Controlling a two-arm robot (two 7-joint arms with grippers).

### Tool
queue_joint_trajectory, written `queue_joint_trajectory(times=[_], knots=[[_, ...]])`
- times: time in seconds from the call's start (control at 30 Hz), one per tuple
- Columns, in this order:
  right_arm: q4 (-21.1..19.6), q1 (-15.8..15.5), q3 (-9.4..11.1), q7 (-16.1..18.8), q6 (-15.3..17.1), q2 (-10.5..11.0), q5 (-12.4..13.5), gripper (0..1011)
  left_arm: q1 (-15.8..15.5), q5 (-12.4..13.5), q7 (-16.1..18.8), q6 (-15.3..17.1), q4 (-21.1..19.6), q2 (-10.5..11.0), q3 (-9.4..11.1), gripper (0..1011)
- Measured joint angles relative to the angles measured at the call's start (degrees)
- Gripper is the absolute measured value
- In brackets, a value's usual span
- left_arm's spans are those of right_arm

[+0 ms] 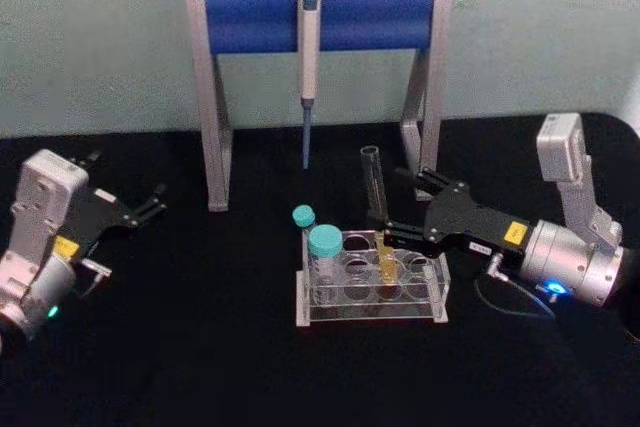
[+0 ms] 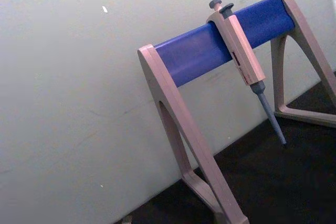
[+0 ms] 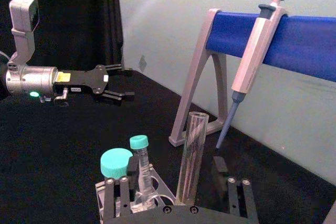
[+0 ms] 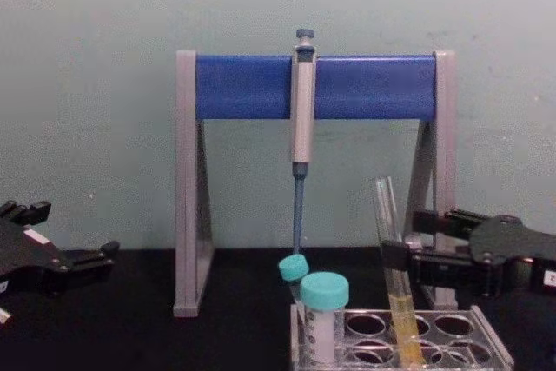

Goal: Pick up the test tube from the test tube rack, shake it, then place it back into the test tube rack.

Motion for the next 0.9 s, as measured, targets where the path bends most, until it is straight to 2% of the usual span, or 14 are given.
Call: queue_joint_trajectory(times=[0.1,0.2,0.73,0.9], knots=[[0.0,0.0,0.0,0.0,0.0,0.0,0.0,958,0.0,0.0,0.0,0.0,0.0,0.0,0.0,1001],[0.0,0.0,0.0,0.0,0.0,0.0,0.0,1000,0.0,0.0,0.0,0.0,0.0,0.0,0.0,1001],[-0.3,-0.3,0.1,-0.1,-0.5,0.0,0.0,1000,0.0,0.0,0.0,0.0,0.0,0.0,0.0,1001],[-2.4,-1.7,2.1,-1.7,-1.8,0.0,1.5,1000,0.0,0.0,0.0,0.0,0.0,0.0,0.0,1001]])
